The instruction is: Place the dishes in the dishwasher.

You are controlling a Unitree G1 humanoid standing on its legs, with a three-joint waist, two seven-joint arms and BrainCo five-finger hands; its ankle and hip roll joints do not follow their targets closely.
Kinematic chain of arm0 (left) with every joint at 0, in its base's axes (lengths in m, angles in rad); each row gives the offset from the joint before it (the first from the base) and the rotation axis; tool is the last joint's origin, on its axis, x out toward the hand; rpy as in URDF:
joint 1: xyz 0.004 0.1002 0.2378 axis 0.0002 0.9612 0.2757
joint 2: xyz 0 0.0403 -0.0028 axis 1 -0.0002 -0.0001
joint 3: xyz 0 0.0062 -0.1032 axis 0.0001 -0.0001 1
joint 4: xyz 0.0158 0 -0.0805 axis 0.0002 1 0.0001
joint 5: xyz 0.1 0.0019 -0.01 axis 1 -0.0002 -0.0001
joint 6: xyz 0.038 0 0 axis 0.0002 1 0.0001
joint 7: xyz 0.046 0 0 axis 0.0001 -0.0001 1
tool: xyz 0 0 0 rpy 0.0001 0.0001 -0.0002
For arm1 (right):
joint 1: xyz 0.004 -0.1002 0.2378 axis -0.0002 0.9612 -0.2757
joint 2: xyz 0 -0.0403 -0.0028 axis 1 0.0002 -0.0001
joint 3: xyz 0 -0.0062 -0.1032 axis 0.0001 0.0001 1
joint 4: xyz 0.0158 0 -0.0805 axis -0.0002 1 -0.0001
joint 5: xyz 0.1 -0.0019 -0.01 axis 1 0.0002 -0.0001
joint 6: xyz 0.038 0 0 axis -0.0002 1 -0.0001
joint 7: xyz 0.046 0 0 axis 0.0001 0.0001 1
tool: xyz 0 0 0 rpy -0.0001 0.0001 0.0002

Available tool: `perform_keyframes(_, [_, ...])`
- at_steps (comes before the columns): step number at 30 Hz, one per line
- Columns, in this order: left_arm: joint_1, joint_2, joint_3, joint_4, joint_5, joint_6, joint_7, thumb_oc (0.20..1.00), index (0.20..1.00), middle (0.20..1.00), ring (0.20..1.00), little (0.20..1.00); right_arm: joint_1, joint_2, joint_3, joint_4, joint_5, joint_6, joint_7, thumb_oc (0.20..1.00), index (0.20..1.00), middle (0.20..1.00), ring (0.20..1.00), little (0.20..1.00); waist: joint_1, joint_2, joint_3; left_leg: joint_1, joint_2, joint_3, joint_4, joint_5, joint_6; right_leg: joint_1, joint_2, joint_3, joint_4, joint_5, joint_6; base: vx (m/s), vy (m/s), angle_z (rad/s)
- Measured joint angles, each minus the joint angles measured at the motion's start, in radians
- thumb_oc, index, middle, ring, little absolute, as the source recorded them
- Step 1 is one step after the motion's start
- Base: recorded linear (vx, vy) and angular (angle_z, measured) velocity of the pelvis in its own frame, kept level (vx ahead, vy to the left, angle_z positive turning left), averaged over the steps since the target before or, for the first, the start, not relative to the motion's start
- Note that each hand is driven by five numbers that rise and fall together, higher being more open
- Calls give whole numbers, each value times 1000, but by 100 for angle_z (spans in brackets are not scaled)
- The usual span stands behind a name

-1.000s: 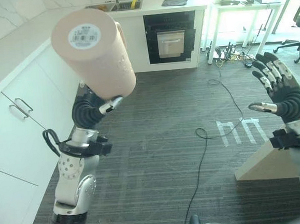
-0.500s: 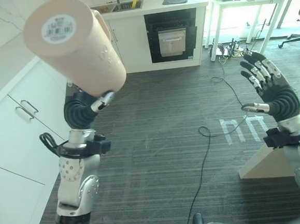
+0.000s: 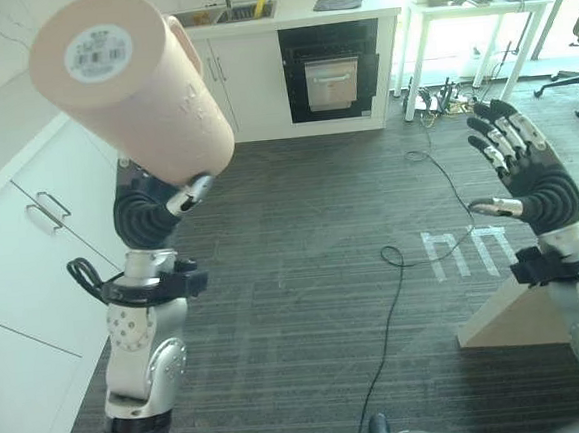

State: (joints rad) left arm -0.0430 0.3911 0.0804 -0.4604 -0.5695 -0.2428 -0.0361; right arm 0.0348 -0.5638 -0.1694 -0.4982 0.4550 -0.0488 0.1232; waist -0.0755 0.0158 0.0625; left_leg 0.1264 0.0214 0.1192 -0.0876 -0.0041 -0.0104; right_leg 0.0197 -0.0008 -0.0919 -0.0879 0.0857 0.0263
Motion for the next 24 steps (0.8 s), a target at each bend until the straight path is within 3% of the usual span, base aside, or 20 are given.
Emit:
perform_keyframes(1, [3, 0, 0, 1, 0, 0, -2, 200, 200, 200, 200, 200, 1, 0, 0, 1, 2, -1, 1, 1000, 1000, 1000, 1000, 1000, 0, -5, 1, 0, 3, 2, 8, 0, -8, 0, 7, 2, 1, -6, -6, 49, -216, -7])
perform_keyframes(2, [2, 8, 2, 10, -2, 0, -9, 200, 200, 200, 200, 200, 3, 5, 1, 20, 18, -1, 11, 1000, 1000, 1000, 1000, 1000, 3, -52, 26, -61, 6, 13, 159, -35, -56, -5, 1, 16, 26, -27, -37, 80, -253, -6])
perform_keyframes(3, [4, 11, 5, 21, -5, 0, -12, 200, 200, 200, 200, 200, 4, 6, 0, 21, 20, -1, 15, 1000, 1000, 1000, 1000, 1000, 9, -87, 41, -125, 7, 33, 287, -37, -59, -13, -7, 23, 50, -41, -46, 153, -217, -6])
perform_keyframes(4, [51, -23, -5, 47, -21, 0, -23, 200, 200, 200, 200, 200, 15, 24, -7, 66, 28, -22, 35, 1000, 1000, 1000, 1000, 1000, 33, -110, 86, -517, 75, -46, 967, 229, -176, -119, 18, 29, 282, -150, -116, 572, 52, -4])
perform_keyframes(5, [78, -21, -1, 45, -21, 1, -29, 200, 200, 200, 200, 200, 27, 49, -9, 68, 28, -22, 37, 1000, 1000, 1000, 1000, 1000, 34, -135, 90, -606, 76, -48, 1036, 345, -188, -125, 12, 38, 283, -157, -118, 650, 237, -4])
perform_keyframes(6, [91, -25, -4, 70, -21, -11, -43, 200, 200, 200, 200, 200, 21, 89, -6, 80, 26, -26, 31, 1000, 1000, 1000, 1000, 1000, 40, -120, 90, -627, 124, 29, 918, 203, -108, -108, 16, 33, 198, -155, -77, 797, 390, -11])
perform_keyframes(7, [91, -41, -10, 113, -21, -15, -51, 200, 200, 200, 200, 200, -22, 86, 5, 107, 26, -25, 20, 1000, 1000, 1000, 1000, 1000, 44, -58, 90, -577, 218, 100, 527, 104, -89, -91, 58, -23, 204, -197, -15, 497, 277, -63])
perform_keyframes(8, [81, -16, -3, 167, -21, -11, -55, 200, 200, 200, 200, 200, -103, 61, 28, 129, 26, -17, 25, 1000, 1000, 1000, 1000, 1000, 66, 11, 135, -441, 279, 61, -14, 106, -106, -47, 77, -51, 228, -183, -103, 611, 378, -43])
perform_keyframes(10, [87, -25, 9, 192, -22, 1, -59, 200, 200, 200, 200, 200, -25, 53, 14, 90, 27, -14, 29, 1000, 1000, 1000, 1000, 1000, 60, 9, 152, -446, 262, 17, -2, 92, -108, -4, 61, -47, 222, -208, -86, 565, 387, -25])
perform_keyframes(11, [86, -32, 36, 182, -24, -12, -65, 200, 200, 200, 200, 200, 3, 21, -9, 78, 38, -14, 45, 1000, 1000, 1000, 1000, 1000, 57, 4, 152, -442, 245, 71, 68, 63, -85, 20, 39, -41, 195, -211, -61, 531, 354, -51])
perform_keyframes(12, [79, -47, 47, 160, -41, -25, -67, 200, 200, 200, 200, 200, 9, -7, -52, 90, 43, -21, 64, 1000, 1000, 1000, 1000, 1000, 58, 28, 138, -389, 236, 97, 125, 44, -61, 49, 19, -72, 215, -261, 50, 649, 432, -84])
perform_keyframes(13, [77, -37, 64, 127, -43, -35, -73, 200, 200, 200, 200, 200, 4, -12, -62, 89, 58, -25, 70, 1000, 1000, 1000, 1000, 1000, 71, 7, 132, -336, 216, 90, 131, 44, -69, 46, -1, -62, 244, -254, 12, 598, 402, -60])
perform_keyframes(14, [61, -38, 65, 102, -42, -34, -86, 200, 200, 200, 200, 200, 20, -9, -85, 74, 73, -27, 77, 1000, 1000, 1000, 1000, 1000, 50, 11, 126, -304, 194, 89, 171, 31, -50, 72, 8, -71, 254, -282, -10, 532, 365, -46])
perform_keyframes(16, [19, -38, 54, 94, -42, -32, -89, 200, 200, 200, 200, 200, 48, 8, -78, 26, 78, -28, 75, 1000, 1000, 1000, 1000, 1000, 53, -45, 94, -247, 32, 122, 161, 26, -2, 109, -48, -69, 254, -294, 10, 443, 328, -7])
perform_keyframes(17, [-9, -36, 35, 87, -41, -23, -87, 200, 200, 200, 200, 200, 47, 2, -75, 0, 77, -29, 75, 1000, 1000, 1000, 1000, 1000, 58, -29, 84, -213, -12, 133, 124, 23, 45, 97, -46, -80, 321, -301, 32, 455, 343, -1])
perform_keyframes(18, [-28, -31, 30, 86, -39, -20, -91, 200, 200, 200, 200, 200, 48, 14, -70, -13, 77, -28, 75, 1000, 1000, 1000, 1000, 1000, 64, -23, 76, -196, -18, 116, 115, 52, 97, 87, -43, -85, 382, -318, 60, 382, 282, -4])
perform_keyframes(19, [-24, -32, 31, 87, -40, -15, -94, 200, 200, 200, 200, 200, 60, 45, -46, -29, 76, -29, 74, 1000, 1000, 1000, 1000, 1000, 69, -41, 62, -168, -31, 109, 108, 33, 113, 55, -64, -89, 498, -322, 70, 482, 327, 27])
perform_keyframes(21, [-14, -17, 38, 86, -40, 21, -98, 200, 200, 200, 200, 200, 76, 125, -33, -72, 63, -37, 68, 1000, 1000, 1000, 1000, 1000, 61, -68, 26, -90, -115, 65, 109, -26, 157, -94, -208, -61, 890, -287, 85, 478, 289, 74])
perform_keyframes(23, [-3, -16, 37, 85, -39, 30, -98, 200, 200, 200, 200, 200, 52, 124, -6, -60, 33, -28, 54, 1000, 1000, 1000, 1000, 1000, 61, -3, 27, -49, -108, 22, 69, -43, 170, -228, -208, -33, 966, -287, 83, 440, 62, 49])
perform_keyframes(24, [-6, -10, 38, 86, -39, 34, -98, 200, 200, 200, 200, 200, 38, 125, 22, -58, 25, -28, 55, 1000, 1000, 1000, 1000, 1000, 61, 11, 33, -19, -99, 26, 43, -47, 161, -269, -186, -44, 911, -309, 79, 431, -90, 11])
